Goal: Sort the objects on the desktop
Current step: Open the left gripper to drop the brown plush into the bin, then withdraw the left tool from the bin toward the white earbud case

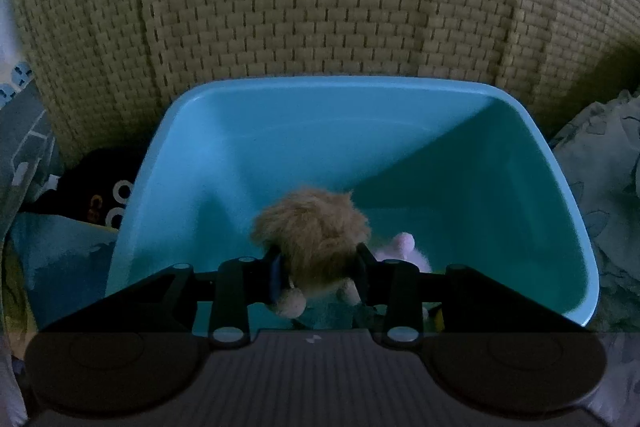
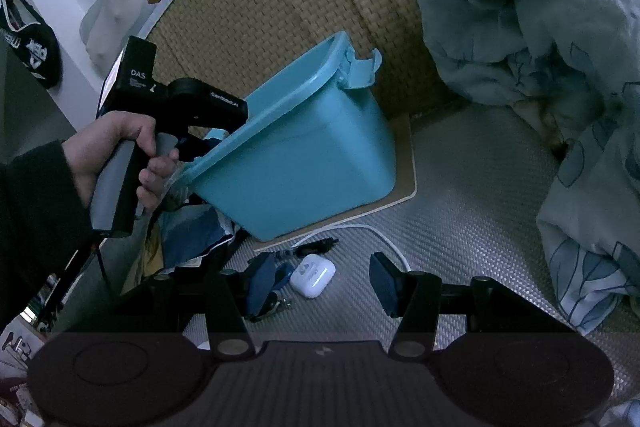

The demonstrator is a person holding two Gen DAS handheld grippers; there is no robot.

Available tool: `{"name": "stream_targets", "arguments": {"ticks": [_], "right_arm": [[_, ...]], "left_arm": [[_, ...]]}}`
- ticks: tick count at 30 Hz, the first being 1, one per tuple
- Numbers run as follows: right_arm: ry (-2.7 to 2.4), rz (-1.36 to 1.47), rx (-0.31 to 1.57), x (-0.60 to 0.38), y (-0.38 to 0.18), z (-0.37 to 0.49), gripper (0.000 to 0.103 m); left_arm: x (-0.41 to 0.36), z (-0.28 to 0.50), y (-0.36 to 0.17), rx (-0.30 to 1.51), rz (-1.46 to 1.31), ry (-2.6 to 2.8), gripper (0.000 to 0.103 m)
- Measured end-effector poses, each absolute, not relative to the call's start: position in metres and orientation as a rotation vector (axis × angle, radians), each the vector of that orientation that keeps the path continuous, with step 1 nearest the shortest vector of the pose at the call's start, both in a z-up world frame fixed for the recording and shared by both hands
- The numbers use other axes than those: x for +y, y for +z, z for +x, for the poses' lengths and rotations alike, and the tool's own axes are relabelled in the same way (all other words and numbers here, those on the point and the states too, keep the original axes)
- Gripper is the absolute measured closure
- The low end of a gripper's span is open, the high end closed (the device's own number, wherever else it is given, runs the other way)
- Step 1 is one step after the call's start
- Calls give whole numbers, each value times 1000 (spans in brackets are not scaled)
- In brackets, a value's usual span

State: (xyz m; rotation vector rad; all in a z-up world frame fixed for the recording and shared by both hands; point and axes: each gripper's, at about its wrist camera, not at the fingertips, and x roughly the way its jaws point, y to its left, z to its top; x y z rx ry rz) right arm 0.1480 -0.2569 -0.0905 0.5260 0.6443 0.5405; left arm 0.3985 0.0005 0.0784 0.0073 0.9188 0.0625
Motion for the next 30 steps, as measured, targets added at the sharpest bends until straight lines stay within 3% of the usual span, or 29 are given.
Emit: {"name": "stream_targets", "arguments": {"ticks": [9, 22, 30], "right_arm": [[541, 516, 642, -255, -92, 149, 45], [543, 514, 634, -255, -93, 149, 42], [537, 507, 637, -255, -94, 149, 42]], "left_arm": [[-7, 394, 84, 879, 83, 67, 49], [-7, 333, 136, 672, 48, -1, 49], [-1, 285, 145, 637, 34, -48, 49]]}}
